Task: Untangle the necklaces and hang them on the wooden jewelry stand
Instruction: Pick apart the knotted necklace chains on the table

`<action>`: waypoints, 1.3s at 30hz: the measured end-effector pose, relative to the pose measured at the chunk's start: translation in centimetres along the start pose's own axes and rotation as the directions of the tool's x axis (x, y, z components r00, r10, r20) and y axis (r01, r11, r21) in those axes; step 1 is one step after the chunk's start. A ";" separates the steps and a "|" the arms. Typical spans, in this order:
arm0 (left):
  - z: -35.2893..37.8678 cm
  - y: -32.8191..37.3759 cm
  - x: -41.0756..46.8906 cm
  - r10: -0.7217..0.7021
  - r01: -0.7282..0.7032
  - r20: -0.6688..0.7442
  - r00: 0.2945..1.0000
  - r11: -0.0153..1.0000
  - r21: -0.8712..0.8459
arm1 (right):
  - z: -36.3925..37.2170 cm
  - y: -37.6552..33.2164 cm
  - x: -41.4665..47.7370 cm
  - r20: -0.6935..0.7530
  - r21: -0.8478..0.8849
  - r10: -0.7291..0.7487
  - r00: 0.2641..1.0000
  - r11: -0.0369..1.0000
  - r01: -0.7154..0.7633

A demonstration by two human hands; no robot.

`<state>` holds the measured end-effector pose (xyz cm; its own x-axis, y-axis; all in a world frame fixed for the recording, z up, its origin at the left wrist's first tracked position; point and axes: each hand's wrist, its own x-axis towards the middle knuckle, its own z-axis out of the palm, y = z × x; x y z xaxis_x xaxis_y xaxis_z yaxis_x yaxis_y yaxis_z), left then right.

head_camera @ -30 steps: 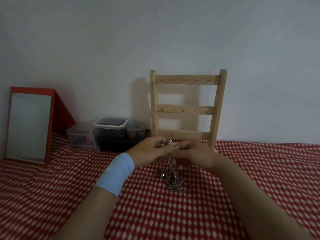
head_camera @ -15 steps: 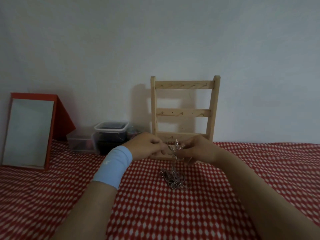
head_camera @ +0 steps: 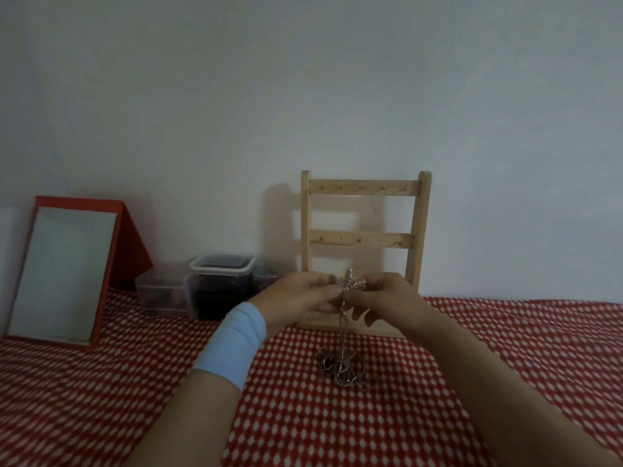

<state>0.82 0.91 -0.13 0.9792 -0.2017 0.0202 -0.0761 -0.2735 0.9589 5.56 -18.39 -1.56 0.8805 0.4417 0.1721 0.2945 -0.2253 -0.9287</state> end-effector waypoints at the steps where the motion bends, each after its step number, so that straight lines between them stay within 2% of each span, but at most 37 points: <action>1: 0.4 -0.3 0.2 0.001 0.000 0.007 1.000 0.999 -0.054 | 0.0 -0.1 0.0 -0.020 0.031 -0.005 1.000 1.000 0.006; 4: 0.9 -0.8 0.2 -0.056 0.063 0.065 0.996 0.993 -0.101 | -0.1 -0.4 -0.1 -0.057 0.130 -0.010 0.998 0.991 0.017; 8: 1.1 -0.7 -0.5 -0.118 0.104 0.191 0.975 0.991 0.084 | 0.1 -0.8 -0.3 -0.043 0.224 0.007 0.999 0.975 0.002; 11: 1.0 0.3 -0.8 -0.163 0.111 0.161 0.973 0.950 0.290 | 0.0 -1.1 -0.4 -0.008 0.191 0.011 1.000 0.981 -0.009; 14: -0.1 0.3 -0.7 -0.193 0.146 0.093 0.977 0.917 0.372 | -0.2 -1.7 -0.5 0.000 0.181 0.021 1.000 0.983 -0.021; 17: -1.4 -0.4 -0.7 -0.236 0.191 0.056 0.970 0.887 0.419 | -0.5 -1.9 -0.7 0.023 0.084 0.031 0.999 0.996 -0.032; 20: -1.9 -0.9 -0.8 -0.224 0.193 0.070 0.972 0.933 0.302 | -1.5 -1.8 -0.6 0.020 0.009 0.074 0.997 0.997 -0.074; 22: -2.2 -1.1 -1.1 -0.225 0.195 0.075 0.971 0.939 0.283 | -2.7 -1.6 -0.5 0.042 -0.161 0.119 0.992 0.981 -0.111; 24: -2.1 -1.1 -1.2 -0.249 0.208 0.064 0.966 0.903 0.376 | -4.0 -1.2 -0.7 0.111 -0.429 0.241 0.964 0.886 -0.173; 26: -1.3 -0.7 -0.6 -0.301 0.221 0.089 0.949 0.843 0.491 | -4.6 -1.1 -1.2 0.168 -0.677 0.416 0.894 0.708 -0.202; 29: 0.1 -0.2 0.8 -0.324 0.197 0.127 0.937 0.795 0.574 | -4.1 -1.2 -1.3 0.184 -0.859 0.557 0.810 0.492 -0.144; 31: 0.6 -0.1 1.6 -0.300 0.155 0.156 0.941 0.792 0.591 | -3.7 -1.3 -1.3 0.185 -0.911 0.531 0.827 0.409 -0.059; 32: 0.8 -0.2 1.7 -0.294 0.135 0.182 0.938 0.795 0.591 | -3.4 -1.4 -1.2 0.188 -0.907 0.474 0.860 0.419 -0.033; 35: 1.3 -0.3 1.5 -0.242 0.088 0.222 0.944 0.838 0.538 | -1.8 -1.6 -0.9 0.254 -0.716 0.223 0.941 0.698 0.028; 37: 1.3 -0.3 1.4 -0.197 0.045 0.223 0.955 0.835 0.548 | -0.5 -1.3 -0.7 0.320 -0.563 0.172 0.932 0.825 0.041; 39: 1.1 -0.5 1.6 -0.163 0.018 0.188 0.969 0.799 0.601 | 0.6 -0.3 -0.4 0.376 -0.381 0.201 0.905 0.924 -0.047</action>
<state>2.23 -0.34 -0.92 0.9257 -0.3275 -0.1894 -0.1566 -0.7874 0.5962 4.89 -18.01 -1.53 0.7162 0.6805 -0.1545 0.3718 -0.5595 -0.7408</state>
